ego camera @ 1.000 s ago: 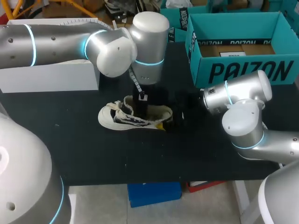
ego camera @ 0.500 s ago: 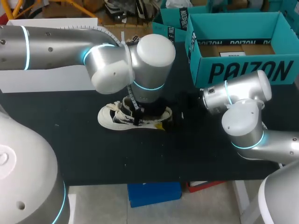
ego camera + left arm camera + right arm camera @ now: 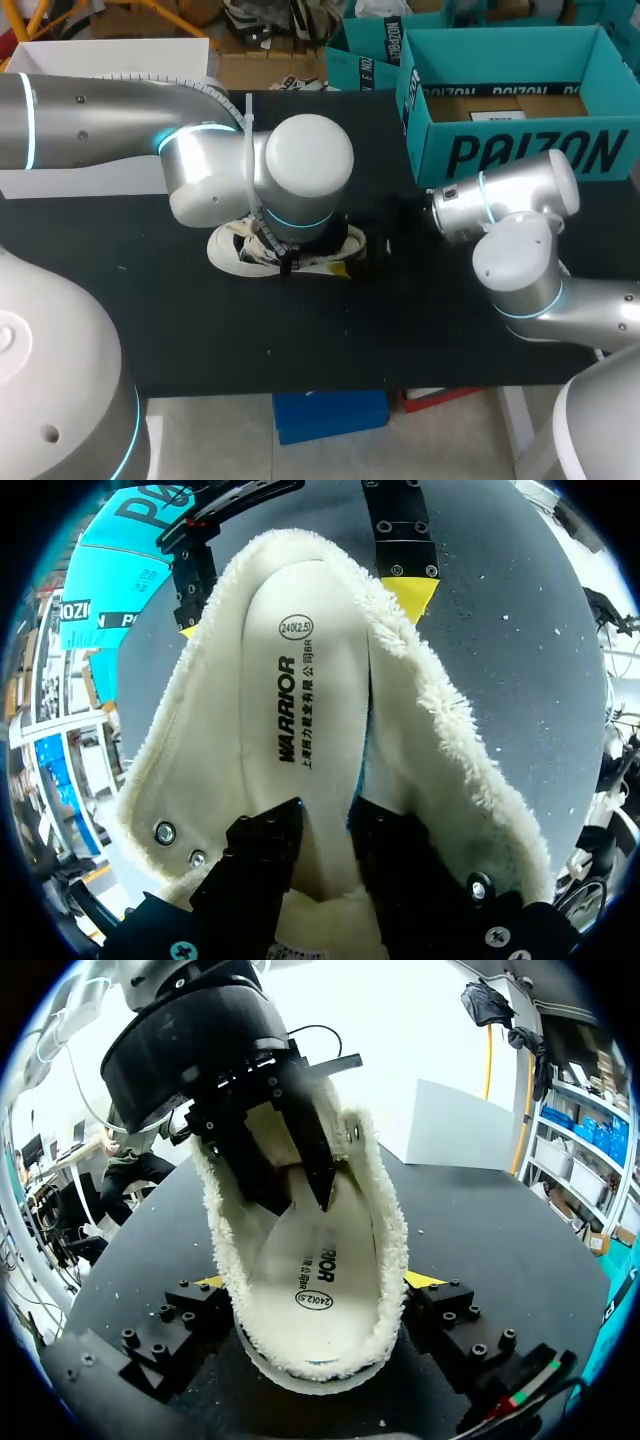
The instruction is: Take the shoe out of the shoebox, open the shoe tongue, remove and reinsert the insole, then place the shoe into the shoebox
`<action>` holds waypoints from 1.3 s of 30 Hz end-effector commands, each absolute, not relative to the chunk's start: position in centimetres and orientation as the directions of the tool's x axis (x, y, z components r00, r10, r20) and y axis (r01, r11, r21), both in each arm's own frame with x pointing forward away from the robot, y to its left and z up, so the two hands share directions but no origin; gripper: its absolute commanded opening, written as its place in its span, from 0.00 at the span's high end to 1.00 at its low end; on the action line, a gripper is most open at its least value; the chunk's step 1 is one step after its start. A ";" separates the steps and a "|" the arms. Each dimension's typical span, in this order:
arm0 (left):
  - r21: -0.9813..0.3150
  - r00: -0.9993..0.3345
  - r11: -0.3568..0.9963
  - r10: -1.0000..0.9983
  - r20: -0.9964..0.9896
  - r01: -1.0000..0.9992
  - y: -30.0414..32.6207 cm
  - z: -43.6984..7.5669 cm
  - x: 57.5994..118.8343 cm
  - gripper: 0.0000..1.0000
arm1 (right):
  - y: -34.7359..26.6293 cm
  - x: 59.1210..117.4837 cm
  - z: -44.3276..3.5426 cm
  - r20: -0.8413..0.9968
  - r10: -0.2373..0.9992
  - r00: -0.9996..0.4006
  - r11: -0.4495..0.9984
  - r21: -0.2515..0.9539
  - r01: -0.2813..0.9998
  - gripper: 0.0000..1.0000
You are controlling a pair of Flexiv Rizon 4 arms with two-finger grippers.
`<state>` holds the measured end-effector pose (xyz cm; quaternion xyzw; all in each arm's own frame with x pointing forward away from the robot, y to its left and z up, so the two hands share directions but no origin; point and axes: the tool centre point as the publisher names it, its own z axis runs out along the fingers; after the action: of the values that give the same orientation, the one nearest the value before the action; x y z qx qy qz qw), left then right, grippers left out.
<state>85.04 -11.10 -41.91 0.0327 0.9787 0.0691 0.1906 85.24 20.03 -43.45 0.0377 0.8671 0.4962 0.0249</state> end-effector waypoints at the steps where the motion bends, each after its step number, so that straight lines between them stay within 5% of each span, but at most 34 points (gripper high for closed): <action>1: 0.124 -0.864 0.991 0.104 -0.493 0.048 -8.6 -46.2 86.6 0.70 | 19.7 85.3 -43.6 -0.005 0.092 -0.996 0.506 0.861 0.043 1.00; 3: 0.118 -0.862 0.991 0.108 -0.495 0.056 -8.7 -46.1 86.5 0.78 | 19.7 85.3 -43.6 -0.005 0.092 -0.996 0.506 0.861 0.043 1.00; 5: 0.112 -0.865 0.992 0.113 -0.489 0.066 -8.9 -46.0 86.4 1.00 | 19.7 85.3 -43.6 -0.005 0.092 -0.996 0.506 0.861 0.043 1.00; 22: -0.012 -0.954 0.990 0.135 -0.267 0.143 -10.7 -43.6 82.0 1.00 | 19.7 85.3 -43.6 -0.005 0.092 -0.996 0.506 0.861 0.043 1.00; 39: -0.005 -0.974 0.997 0.078 -0.213 0.081 -11.2 -40.5 79.6 1.00 | 19.7 85.3 -43.6 -0.005 0.092 -0.996 0.506 0.861 0.043 1.00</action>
<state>80.77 -11.81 -41.54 0.0411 0.9938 -0.0084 0.1031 84.69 19.89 -43.41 0.0365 0.8674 0.4957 0.0243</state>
